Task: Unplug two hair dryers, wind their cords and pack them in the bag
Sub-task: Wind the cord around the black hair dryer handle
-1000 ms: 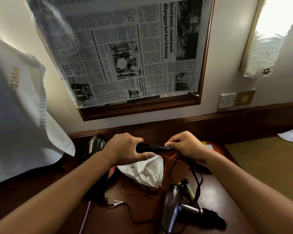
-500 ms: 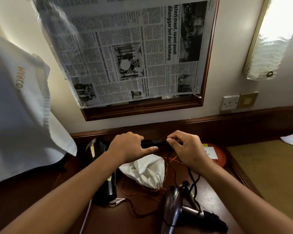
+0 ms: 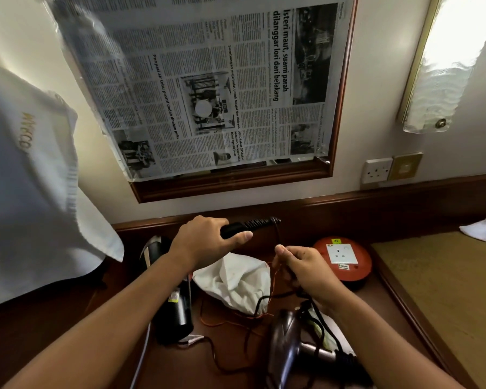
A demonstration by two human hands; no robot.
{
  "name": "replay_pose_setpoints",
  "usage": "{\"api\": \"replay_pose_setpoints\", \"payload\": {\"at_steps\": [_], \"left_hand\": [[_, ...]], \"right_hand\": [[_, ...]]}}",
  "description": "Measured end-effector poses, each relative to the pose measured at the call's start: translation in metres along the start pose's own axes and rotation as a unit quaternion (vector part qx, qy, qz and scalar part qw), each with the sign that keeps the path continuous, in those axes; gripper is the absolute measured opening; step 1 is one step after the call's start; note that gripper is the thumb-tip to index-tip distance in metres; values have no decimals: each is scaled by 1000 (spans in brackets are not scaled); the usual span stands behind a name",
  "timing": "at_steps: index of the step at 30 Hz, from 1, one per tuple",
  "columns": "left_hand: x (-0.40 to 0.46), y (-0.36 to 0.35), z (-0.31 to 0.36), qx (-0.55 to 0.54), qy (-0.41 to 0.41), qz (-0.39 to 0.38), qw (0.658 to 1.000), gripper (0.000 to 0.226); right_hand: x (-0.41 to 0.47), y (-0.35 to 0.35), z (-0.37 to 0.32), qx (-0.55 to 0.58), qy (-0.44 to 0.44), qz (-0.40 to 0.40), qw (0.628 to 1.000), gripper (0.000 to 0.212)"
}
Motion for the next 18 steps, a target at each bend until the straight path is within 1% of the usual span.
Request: {"api": "replay_pose_setpoints", "payload": {"at_steps": [2,4,7,9,11,13,16,18], "left_hand": [[-2,2,1,-16,-12,6,1000,62],[-4,3,0,-28,-15,18,999,63],[-4,3,3,-40,-34,33,998,63],[-3,4,9,-53,-56,35,996,59],[-4,5,16,-68,-84,33,994,57],[-5,6,22,-59,-110,25,992,54],[-9,6,29,-9,-140,6,990,53],[-10,3,31,37,-150,-14,988,60]], "right_hand": [[1,-3,5,55,-31,-52,997,35],[4,-4,7,127,-33,-96,987,30],[9,-9,12,232,-45,-173,956,19],[9,-13,12,256,-53,-202,944,16],[10,-12,8,230,-59,-199,951,15],[14,-4,4,163,-59,-175,969,15],[16,7,-11,44,-63,-138,987,12],[16,13,-29,-11,-55,-114,992,11]]}}
Point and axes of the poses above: each hand's wrist, its own x-axis towards the middle knuckle, its own y-axis out of the back of the hand, z = x × y, the point moved 8 cm from there along x, towards the middle knuckle, and after that the axes turned 5 degrees about -y, right-handed, at the moved point
